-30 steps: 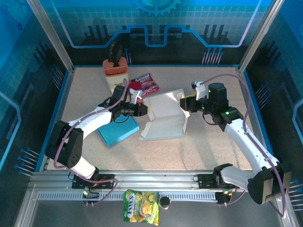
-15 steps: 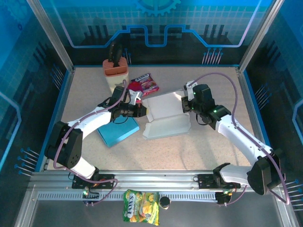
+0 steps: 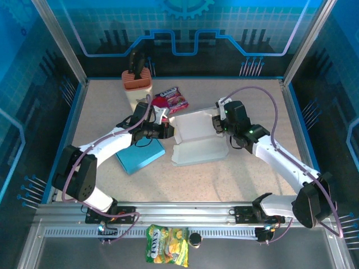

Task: Fold the paper box

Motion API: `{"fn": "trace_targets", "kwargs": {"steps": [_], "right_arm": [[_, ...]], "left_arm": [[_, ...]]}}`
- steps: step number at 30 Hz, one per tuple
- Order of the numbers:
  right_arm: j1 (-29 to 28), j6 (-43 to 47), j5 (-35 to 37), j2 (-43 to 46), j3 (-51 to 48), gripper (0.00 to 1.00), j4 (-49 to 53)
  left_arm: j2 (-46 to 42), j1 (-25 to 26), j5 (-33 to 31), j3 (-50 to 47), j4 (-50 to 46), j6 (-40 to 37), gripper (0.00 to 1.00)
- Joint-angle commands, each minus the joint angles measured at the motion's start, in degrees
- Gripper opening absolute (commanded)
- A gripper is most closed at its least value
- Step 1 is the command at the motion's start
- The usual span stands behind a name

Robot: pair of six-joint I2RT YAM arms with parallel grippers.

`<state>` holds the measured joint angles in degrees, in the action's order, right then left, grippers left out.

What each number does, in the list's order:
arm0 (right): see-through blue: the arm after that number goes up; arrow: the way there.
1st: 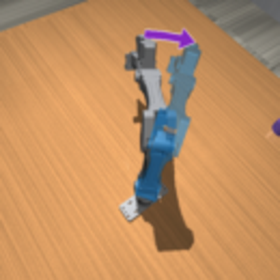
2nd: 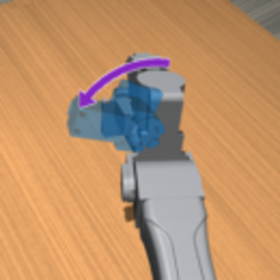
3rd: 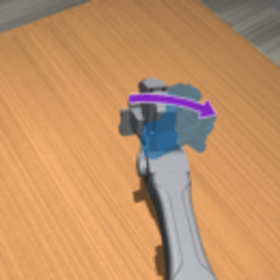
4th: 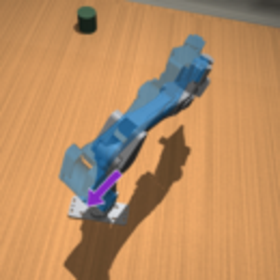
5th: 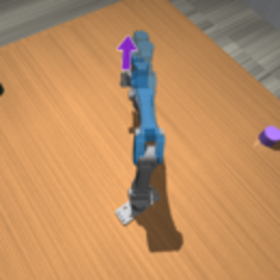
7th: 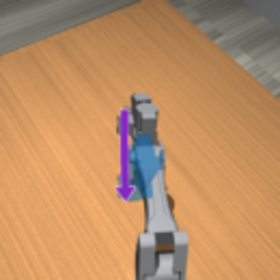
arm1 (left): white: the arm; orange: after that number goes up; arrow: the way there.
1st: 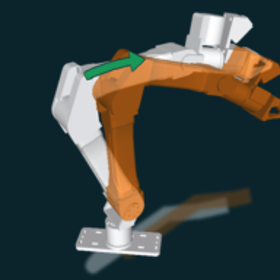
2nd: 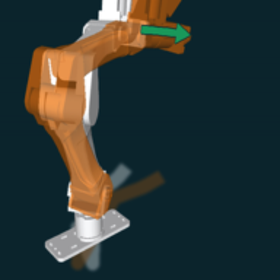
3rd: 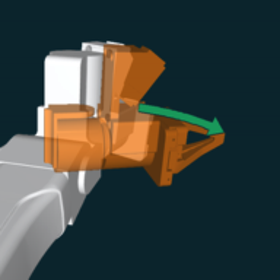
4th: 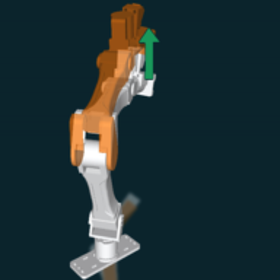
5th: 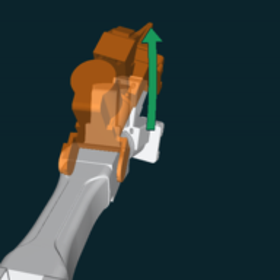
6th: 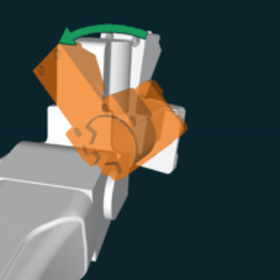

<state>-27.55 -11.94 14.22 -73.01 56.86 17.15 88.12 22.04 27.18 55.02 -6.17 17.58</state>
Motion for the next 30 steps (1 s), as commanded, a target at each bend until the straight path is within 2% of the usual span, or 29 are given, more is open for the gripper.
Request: {"fn": "trace_targets", "kwargs": {"steps": [1,4,8,12,16,26,30], "right_arm": [[-1.2,0.2,0.9,-2.0,1.0,0.26,1.5],[-1.3,0.2,2.0,-2.6,0.7,0.21,1.0],[-1.5,-0.7,2.5,-3.5,0.7,0.2,0.5],[-2.2,-1.7,3.8,-3.8,-0.6,0.01,-1.2],[-3.1,-3.3,7.6,-3.3,-2.7,0.0,-2.7],[-5.8,-12.2,17.5,-7.0,-6.1,0.0,-3.0],[-5.8,-14.0,16.6,-10.2,-6.1,0.0,-3.0]], "left_arm": [[-2.0,1.0,0.2,1.2,2.1,-0.6,0.0],[-2.0,1.3,-0.4,1.2,1.9,-0.7,0.0],[-1.8,1.6,-1.1,1.1,2.1,-0.7,0.0],[-1.5,1.9,-1.7,1.4,1.4,-0.7,0.0],[-0.9,2.7,-4.6,1.6,-0.1,-0.5,0.0],[3.3,10.8,-29.7,0.3,-2.1,7.1,0.0],[5.9,12.2,-34.6,0.2,-2.5,10.1,0.0]]}}
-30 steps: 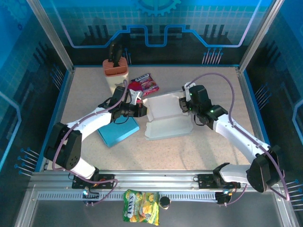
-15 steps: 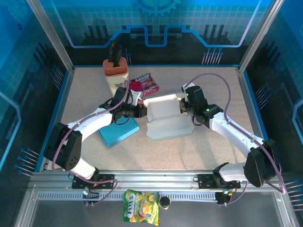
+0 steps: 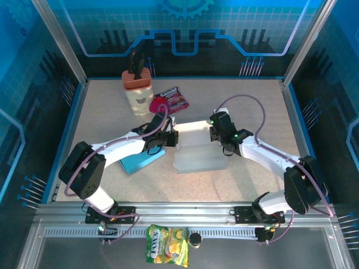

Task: Fold the paper box

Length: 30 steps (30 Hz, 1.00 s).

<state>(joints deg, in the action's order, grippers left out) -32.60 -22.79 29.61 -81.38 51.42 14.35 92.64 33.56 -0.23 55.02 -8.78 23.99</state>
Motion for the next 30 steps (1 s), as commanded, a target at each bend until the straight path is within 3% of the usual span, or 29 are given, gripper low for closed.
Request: {"fn": "trace_targets", "kwargs": {"steps": [1,10,30], "right_arm": [[-0.9,-3.4,0.7,-2.5,-0.7,0.0,-0.5],[2.3,-0.6,-10.5,-4.7,-5.9,0.0,-8.5],[4.6,-0.8,-14.9,-7.8,-7.8,0.14,-10.2]], "left_arm": [[1.8,0.9,-8.3,-0.1,0.2,4.4,0.0],[3.6,3.1,-12.0,-0.7,0.9,4.2,0.0],[3.8,3.8,-13.9,0.6,-1.2,3.3,0.0]]}}
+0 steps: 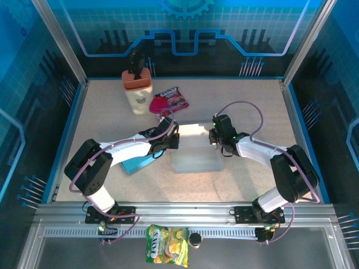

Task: Fold the paper box

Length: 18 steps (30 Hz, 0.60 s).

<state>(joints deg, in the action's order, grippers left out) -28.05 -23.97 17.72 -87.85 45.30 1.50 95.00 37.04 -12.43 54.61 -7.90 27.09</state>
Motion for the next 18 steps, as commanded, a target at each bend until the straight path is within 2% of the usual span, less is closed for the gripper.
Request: {"fn": "trace_targets", "kwargs": {"steps": [1,6,9,11,14,18], "right_arm": [[0.1,0.4,-3.0,-1.3,-1.7,0.15,2.6],[0.2,0.0,-2.4,-1.8,-1.2,0.16,3.2],[-0.2,-0.4,-0.5,-1.7,-0.8,0.06,3.8],[-1.3,-1.3,2.6,-1.8,0.0,0.0,5.2],[-3.1,-4.4,8.5,-2.9,2.5,0.0,9.6],[-6.6,-14.5,21.4,-7.4,9.9,0.0,24.1]], "left_arm": [[1.4,0.4,-1.7,1.1,-2.1,0.2,0.0],[1.7,0.4,-1.6,1.6,-2.5,0.0,0.0],[1.7,0.4,-1.6,1.8,-2.6,-0.1,0.0],[1.7,0.4,-1.5,1.7,-2.5,-0.1,0.0],[1.9,0.4,-1.2,2.0,-2.3,0.1,0.0],[2.2,0.7,-1.1,2.1,-2.1,0.5,0.0]]}}
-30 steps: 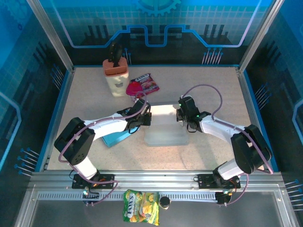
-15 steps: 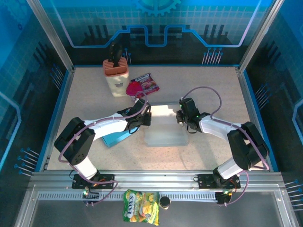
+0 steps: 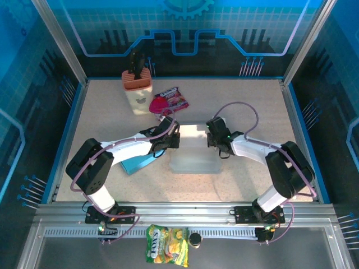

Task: Fold the paper box

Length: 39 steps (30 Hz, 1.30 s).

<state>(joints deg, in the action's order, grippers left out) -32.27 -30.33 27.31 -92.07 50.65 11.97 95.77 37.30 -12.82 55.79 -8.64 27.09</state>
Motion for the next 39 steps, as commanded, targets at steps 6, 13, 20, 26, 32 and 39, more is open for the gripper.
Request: {"fn": "trace_targets", "kwargs": {"steps": [6,13,20,26,32,39], "right_arm": [[-6.9,-22.3,22.1,-11.4,13.0,0.0,30.3],[-8.1,-16.3,17.9,-10.6,12.1,0.0,22.8],[-8.1,-9.3,13.5,-5.2,6.1,0.0,12.6],[-7.7,-6.3,11.5,-4.5,4.8,0.0,10.7],[-7.1,-5.6,10.8,-4.5,3.9,0.0,9.7],[-6.9,-6.3,11.4,-4.1,4.2,0.0,10.8]], "left_arm": [[1.4,0.4,-0.1,0.6,-0.8,1.1,0.0],[0.7,0.4,0.7,-0.7,0.5,1.7,0.0],[0.8,-0.6,2.0,-1.9,2.7,1.2,0.0],[1.5,-2.9,4.5,-2.8,6.4,-0.4,0.22],[3.4,-4.1,5.4,-0.2,6.3,-4.1,0.23],[3.9,-3.6,2.9,0.1,5.0,-4.9,0.12]]}}
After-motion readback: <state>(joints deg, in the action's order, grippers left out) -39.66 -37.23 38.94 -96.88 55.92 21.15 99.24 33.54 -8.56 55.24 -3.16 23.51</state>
